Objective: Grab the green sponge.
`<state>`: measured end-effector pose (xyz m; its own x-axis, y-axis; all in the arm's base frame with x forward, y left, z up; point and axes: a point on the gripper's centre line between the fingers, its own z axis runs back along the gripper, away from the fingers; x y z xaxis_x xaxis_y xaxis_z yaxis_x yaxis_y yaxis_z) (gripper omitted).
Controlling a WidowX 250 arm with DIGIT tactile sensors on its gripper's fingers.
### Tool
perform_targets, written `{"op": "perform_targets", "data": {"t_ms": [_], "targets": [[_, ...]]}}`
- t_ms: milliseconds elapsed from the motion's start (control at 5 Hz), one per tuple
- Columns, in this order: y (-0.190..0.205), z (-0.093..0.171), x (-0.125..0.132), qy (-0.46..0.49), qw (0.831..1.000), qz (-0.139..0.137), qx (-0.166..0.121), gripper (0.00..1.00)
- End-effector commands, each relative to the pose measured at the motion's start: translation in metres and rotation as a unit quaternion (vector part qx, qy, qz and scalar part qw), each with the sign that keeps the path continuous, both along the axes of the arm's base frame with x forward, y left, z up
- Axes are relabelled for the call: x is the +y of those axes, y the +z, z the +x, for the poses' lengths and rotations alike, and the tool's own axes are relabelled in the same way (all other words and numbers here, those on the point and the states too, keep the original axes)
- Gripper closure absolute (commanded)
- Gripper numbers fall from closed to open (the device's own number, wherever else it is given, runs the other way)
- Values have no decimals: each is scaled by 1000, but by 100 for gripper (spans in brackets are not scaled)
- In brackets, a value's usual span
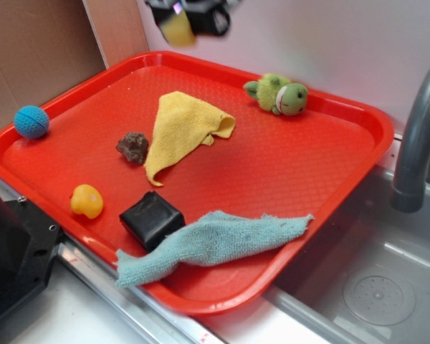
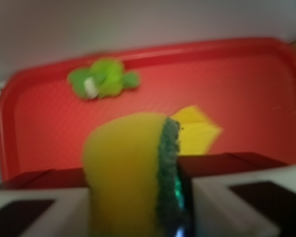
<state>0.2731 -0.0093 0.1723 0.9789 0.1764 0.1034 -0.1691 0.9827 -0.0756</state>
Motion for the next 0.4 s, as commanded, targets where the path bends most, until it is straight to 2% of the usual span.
{"op": "perform_targets", "data": {"t_ms": [0,200], "targets": [[80,-13,7,-40,998,-25,-52,100],[80,-18,-8,-65,996,-27,-50,100]]}}
